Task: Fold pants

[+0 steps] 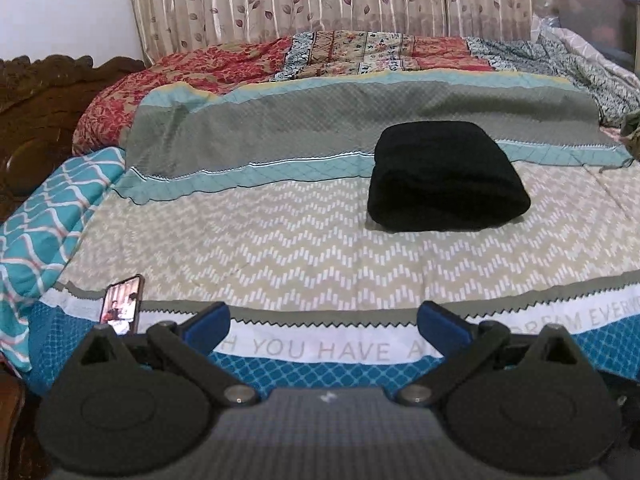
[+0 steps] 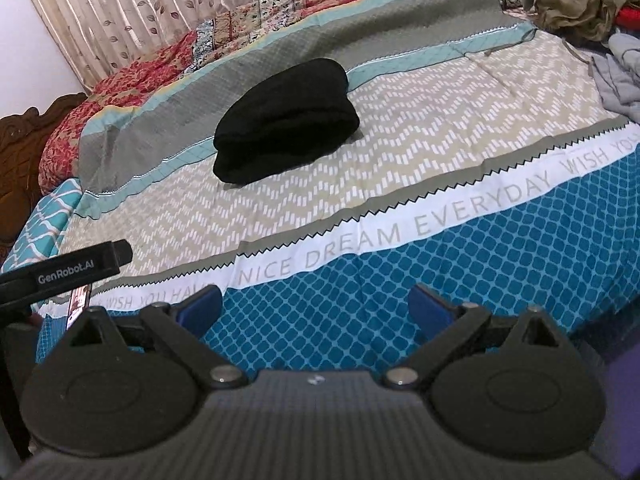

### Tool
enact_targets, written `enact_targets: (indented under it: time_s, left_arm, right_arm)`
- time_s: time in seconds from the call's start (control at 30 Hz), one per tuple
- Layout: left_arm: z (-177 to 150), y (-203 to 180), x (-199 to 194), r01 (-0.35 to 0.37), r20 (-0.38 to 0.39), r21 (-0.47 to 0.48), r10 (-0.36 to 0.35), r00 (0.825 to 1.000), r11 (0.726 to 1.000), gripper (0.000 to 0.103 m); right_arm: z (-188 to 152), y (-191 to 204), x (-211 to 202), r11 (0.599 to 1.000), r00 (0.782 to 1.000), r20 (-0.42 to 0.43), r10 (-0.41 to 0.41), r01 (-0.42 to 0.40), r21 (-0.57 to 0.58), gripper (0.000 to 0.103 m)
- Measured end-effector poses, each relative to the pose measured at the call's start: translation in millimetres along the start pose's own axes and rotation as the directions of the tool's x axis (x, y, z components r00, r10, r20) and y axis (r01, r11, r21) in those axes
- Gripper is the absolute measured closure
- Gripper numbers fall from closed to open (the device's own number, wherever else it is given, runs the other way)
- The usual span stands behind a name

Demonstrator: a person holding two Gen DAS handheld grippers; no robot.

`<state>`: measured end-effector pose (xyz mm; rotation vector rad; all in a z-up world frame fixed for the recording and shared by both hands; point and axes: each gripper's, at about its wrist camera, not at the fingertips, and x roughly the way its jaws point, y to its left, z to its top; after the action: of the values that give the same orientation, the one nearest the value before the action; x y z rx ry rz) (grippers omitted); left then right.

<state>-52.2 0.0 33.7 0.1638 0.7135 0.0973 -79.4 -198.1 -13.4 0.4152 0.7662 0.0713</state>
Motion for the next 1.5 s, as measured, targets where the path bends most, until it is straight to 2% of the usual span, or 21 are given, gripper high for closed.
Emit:
enact_targets:
  time_s: [0.2, 0.5, 0.73, 0.97, 1.3, 1.5]
  left_arm:
    - [-1.4, -6.0, 5.8, -0.031, -0.018, 0.035, 0.032, 0.999, 0.999, 0.000]
    - [-3.3, -2.2, 15.9, -0.056, -0.061, -0.003, 0.055, 0.997, 0.998, 0.000]
    - [-3.9, 0.5, 18.9, 0.001, -0.108, -0.029, -0.004, 0.994, 1.000, 0.000]
    - [-7.2, -4.9, 19.1, 0.045, -0.131, -0.016, -0.047, 0.990, 0.999, 0.000]
    - [-9.7, -14.5, 16.7, 0.041, -0.122, 0.046, -0.035, 0.992, 0.998, 0.000]
    - [-10.5, -14.3, 18.4, 0.031, -0.123, 0.052, -0.024, 0.992, 0.998, 0.000]
  right_arm:
    - [-0.7, -1.3, 1.8, 1.000, 1.000, -0.007, 0.000, 0.000, 0.010, 0.002]
    - [0.0, -5.9, 3.5, 1.000, 1.000, -0.015, -0.005, 0.005, 0.028, 0.002]
    - [-0.3, -7.0, 4.3, 0.999, 1.000, -0.015, -0.007, 0.007, 0.032, 0.002]
    - [0.2, -11.6, 5.3, 0.999, 1.000, -0.016, -0.020, 0.020, 0.049, 0.002]
    - [0.0, -12.9, 5.2, 0.998, 1.000, -0.016, -0.023, 0.024, 0.056, 0.002]
    - [-0.6, -13.9, 5.9, 0.998, 1.000, -0.018, -0.025, 0.026, 0.058, 0.002]
